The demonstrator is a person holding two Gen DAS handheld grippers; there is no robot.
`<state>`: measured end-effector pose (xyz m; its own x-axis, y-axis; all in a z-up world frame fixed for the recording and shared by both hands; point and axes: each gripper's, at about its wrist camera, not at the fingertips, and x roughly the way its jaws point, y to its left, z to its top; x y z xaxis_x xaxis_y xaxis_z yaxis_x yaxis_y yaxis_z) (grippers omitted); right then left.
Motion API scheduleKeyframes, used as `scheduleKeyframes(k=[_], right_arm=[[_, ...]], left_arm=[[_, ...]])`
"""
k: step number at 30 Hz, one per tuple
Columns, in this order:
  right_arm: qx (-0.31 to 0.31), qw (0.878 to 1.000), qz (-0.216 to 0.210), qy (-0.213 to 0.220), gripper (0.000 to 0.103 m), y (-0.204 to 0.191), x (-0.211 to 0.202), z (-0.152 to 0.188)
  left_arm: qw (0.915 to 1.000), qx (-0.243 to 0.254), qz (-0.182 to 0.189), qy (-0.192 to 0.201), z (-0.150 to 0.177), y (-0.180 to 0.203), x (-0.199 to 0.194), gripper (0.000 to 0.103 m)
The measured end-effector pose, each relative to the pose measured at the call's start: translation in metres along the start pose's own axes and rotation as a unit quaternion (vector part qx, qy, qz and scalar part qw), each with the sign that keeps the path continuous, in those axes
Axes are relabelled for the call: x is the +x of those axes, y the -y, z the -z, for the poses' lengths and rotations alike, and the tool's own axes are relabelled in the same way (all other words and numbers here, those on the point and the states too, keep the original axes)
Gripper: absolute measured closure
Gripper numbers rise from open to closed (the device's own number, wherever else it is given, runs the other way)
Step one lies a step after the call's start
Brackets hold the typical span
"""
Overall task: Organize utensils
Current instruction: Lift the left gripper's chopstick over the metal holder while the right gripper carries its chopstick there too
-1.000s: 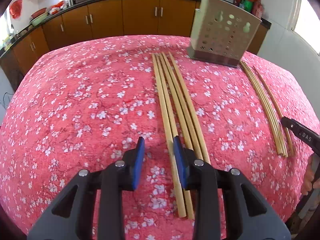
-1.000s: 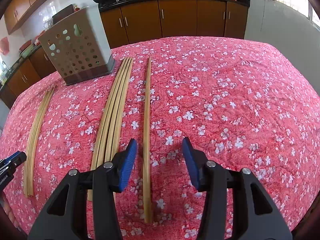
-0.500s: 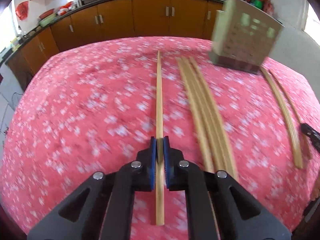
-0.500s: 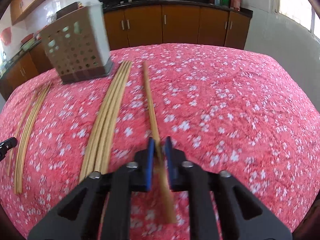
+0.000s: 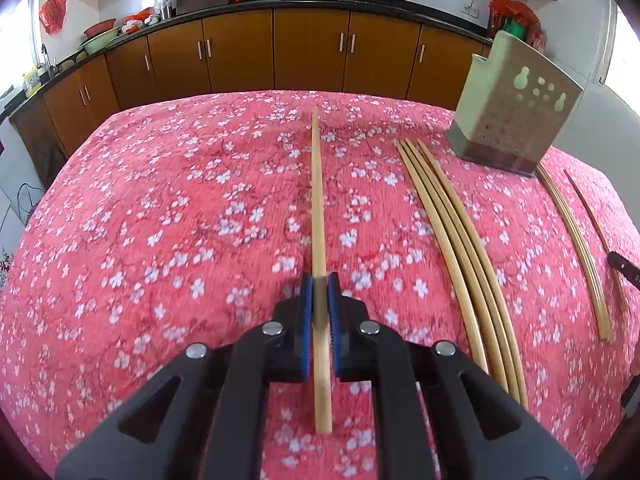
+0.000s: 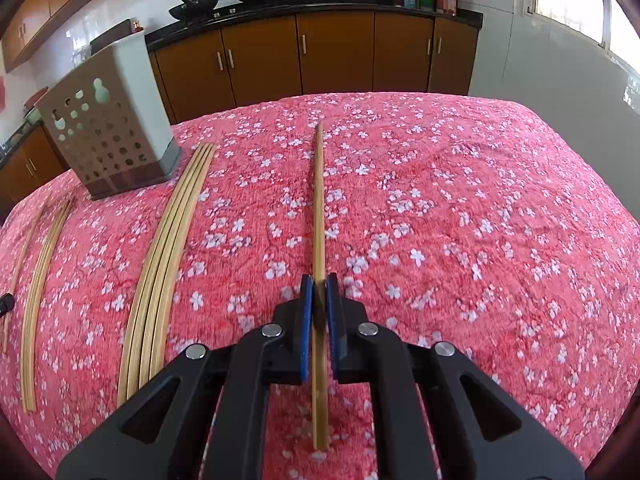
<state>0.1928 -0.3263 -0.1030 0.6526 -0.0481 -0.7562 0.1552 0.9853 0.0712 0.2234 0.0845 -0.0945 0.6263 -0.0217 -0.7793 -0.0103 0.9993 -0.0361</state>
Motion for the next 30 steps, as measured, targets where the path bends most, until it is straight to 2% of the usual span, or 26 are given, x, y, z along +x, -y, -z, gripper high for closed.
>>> scheduleKeyframes(k=[7,9,14,18,21,25,28,30], right_arm=[[-0.007,1.000,0.001,-0.001,0.095,0.000,-0.004,0.003],[-0.011,1.000,-0.001,0.012,0.095,-0.001,-0.012,0.001],[-0.018,0.995,-0.004,0.094,0.095,-0.001,-0.061,-0.021],[-0.016,0.988,-0.011,0.154,0.095,-0.001,-0.097,-0.045],[-0.009,0.983,-0.019,0.183,0.095,0.001,-0.114,-0.059],[-0.009,0.979,-0.023,0.200,0.095,-0.002,-0.122,-0.069],[-0.006,0.977,-0.033,0.211,0.095,-0.007,-0.128,-0.081],[0.001,0.971,-0.049,0.235,0.095,-0.009,-0.143,-0.096]], left_arm=[[0.9996,0.021,-0.017,0.000,0.007,0.005,-0.005,0.094],[0.9995,0.023,-0.020,0.007,0.005,0.005,-0.012,0.094],[0.9965,0.021,-0.019,0.079,-0.017,0.000,-0.062,0.094],[0.9891,0.003,-0.014,0.147,-0.047,-0.005,-0.107,0.094],[0.9836,-0.018,-0.011,0.179,-0.064,-0.010,-0.129,0.094],[0.9791,-0.032,-0.024,0.199,-0.081,-0.012,-0.141,0.095],[0.9780,-0.032,-0.022,0.205,-0.096,-0.012,-0.152,0.095],[0.9741,-0.029,-0.014,0.224,-0.110,-0.006,-0.165,0.095]])
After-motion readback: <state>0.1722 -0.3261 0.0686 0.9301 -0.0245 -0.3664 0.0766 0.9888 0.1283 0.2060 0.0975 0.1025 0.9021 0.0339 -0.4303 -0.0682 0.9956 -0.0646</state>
